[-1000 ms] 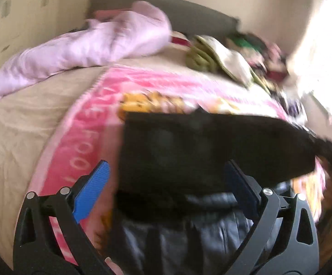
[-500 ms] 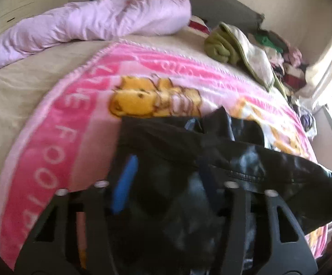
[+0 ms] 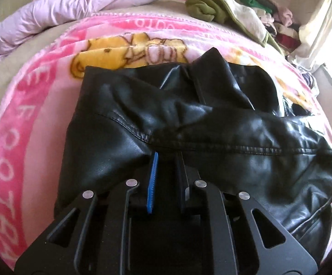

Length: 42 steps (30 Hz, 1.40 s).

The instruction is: Fold large clothes

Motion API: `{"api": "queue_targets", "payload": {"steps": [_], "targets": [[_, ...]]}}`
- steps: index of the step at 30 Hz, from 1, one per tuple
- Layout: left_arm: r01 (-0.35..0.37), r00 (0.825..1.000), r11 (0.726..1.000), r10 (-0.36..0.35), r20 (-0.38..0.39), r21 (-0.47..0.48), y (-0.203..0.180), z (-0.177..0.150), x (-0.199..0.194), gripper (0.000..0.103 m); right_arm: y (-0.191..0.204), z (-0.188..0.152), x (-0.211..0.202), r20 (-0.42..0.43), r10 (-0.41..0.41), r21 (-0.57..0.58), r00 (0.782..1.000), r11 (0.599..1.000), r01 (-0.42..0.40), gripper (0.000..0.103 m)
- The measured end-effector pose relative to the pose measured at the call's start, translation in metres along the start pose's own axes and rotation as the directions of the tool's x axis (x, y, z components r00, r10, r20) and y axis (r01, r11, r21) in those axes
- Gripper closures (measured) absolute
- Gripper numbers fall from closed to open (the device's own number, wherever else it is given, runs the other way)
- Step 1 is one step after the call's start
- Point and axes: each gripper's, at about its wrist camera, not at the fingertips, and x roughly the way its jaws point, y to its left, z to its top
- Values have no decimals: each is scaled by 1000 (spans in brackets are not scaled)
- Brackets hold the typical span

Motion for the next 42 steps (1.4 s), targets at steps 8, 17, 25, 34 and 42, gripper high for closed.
{"api": "queue_targets", "payload": {"steps": [8,17,25,34,42], "targets": [[7,1000,1000,-7,8,1,-3,-2,0,95,63,15,40,-27,119,-119,993,985,-121,59],[25,1000,1000,-25,9,7,0,0,2,94,48,-17,124,-222,-8,-115,975,993,-18,74],[85,996,996,-85,41,0,5,1,-29,78,49,-7,49,-81,108,-111,991,987,-116,71],[85,996,991,-88,28,104,-20,-37,-67,62,63,-44,-2,-49,115,-204,992,971,-123,68],[80,997,994,-79,-23,76,-9,-56,-41,63,54,-71,43,-218,21,-180,976,982,-61,67]]}}
